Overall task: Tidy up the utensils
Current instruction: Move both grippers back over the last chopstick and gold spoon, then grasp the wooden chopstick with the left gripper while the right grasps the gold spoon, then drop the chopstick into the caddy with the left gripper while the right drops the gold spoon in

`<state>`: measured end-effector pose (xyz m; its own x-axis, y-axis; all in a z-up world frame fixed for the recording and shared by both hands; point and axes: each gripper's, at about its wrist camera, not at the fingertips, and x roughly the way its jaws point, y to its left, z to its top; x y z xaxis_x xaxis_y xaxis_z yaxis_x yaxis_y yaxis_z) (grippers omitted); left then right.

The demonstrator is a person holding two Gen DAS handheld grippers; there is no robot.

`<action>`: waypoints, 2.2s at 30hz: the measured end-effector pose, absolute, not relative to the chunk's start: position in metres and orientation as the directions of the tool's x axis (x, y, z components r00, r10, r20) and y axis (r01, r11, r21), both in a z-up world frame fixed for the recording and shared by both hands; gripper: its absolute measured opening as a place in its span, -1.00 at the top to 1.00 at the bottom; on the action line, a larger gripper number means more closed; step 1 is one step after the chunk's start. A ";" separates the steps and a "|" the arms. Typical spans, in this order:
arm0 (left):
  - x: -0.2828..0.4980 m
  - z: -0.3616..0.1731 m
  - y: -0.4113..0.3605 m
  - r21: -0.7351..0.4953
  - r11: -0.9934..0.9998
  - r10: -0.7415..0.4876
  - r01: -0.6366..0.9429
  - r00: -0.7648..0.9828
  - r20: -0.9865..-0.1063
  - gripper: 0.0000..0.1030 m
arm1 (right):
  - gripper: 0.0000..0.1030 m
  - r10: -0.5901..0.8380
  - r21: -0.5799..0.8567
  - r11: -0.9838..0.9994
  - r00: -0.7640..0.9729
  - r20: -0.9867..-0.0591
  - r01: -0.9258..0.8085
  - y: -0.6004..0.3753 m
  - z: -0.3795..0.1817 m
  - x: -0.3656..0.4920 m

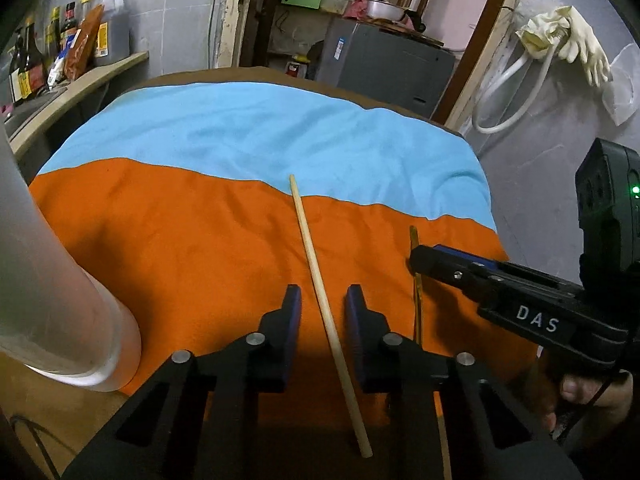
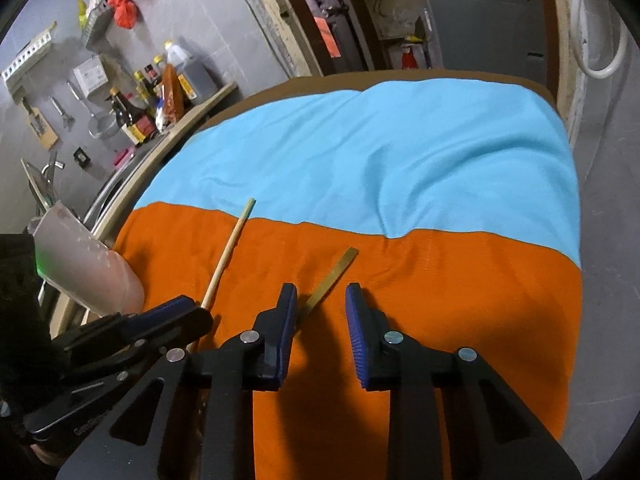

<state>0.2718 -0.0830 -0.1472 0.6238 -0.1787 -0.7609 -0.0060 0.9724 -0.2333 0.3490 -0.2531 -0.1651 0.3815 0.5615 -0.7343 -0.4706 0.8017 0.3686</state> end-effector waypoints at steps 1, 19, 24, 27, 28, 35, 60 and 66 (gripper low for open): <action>0.271 -0.147 -0.082 -0.235 0.972 -0.177 -0.011 0.623 -0.762 0.71 | 0.59 0.565 0.373 0.799 0.377 -0.734 -0.472 -0.253 -0.166 0.350; 0.279 -0.149 -0.086 -0.223 0.975 -0.197 0.022 0.553 -0.810 0.85 | 0.85 0.448 0.231 0.813 0.322 -0.834 -0.534 -0.251 -0.160 0.341; 0.293 -0.150 -0.085 -0.250 0.968 -0.219 0.006 0.507 -0.834 0.85 | 0.84 0.428 0.227 0.829 0.318 -0.846 -0.512 -0.248 -0.159 0.340; 0.300 -0.149 -0.084 -0.262 0.965 -0.224 -0.013 0.481 -0.848 0.85 | 0.83 0.401 0.207 0.846 0.331 -0.854 -0.492 -0.244 -0.159 0.338; 0.302 -0.149 -0.084 -0.258 0.966 -0.221 -0.015 0.471 -0.854 0.85 | 0.82 0.394 0.203 0.851 0.333 -0.857 -0.484 -0.243 -0.159 0.338; 0.299 -0.147 -0.084 -0.252 0.967 -0.207 -0.030 0.481 -0.852 0.95 | 0.89 0.357 0.174 0.882 0.382 -0.852 -0.438 -0.239 -0.159 0.332; 0.200 -0.062 -0.082 -0.302 0.932 -0.319 0.203 0.855 -0.409 0.95 | 0.94 0.499 0.298 0.865 0.748 -0.438 -0.403 -0.280 -0.091 0.247; 0.187 -0.037 -0.066 -0.313 0.924 -0.323 0.218 0.884 -0.339 0.95 | 0.94 0.509 0.293 0.858 0.778 -0.369 -0.422 -0.264 -0.070 0.234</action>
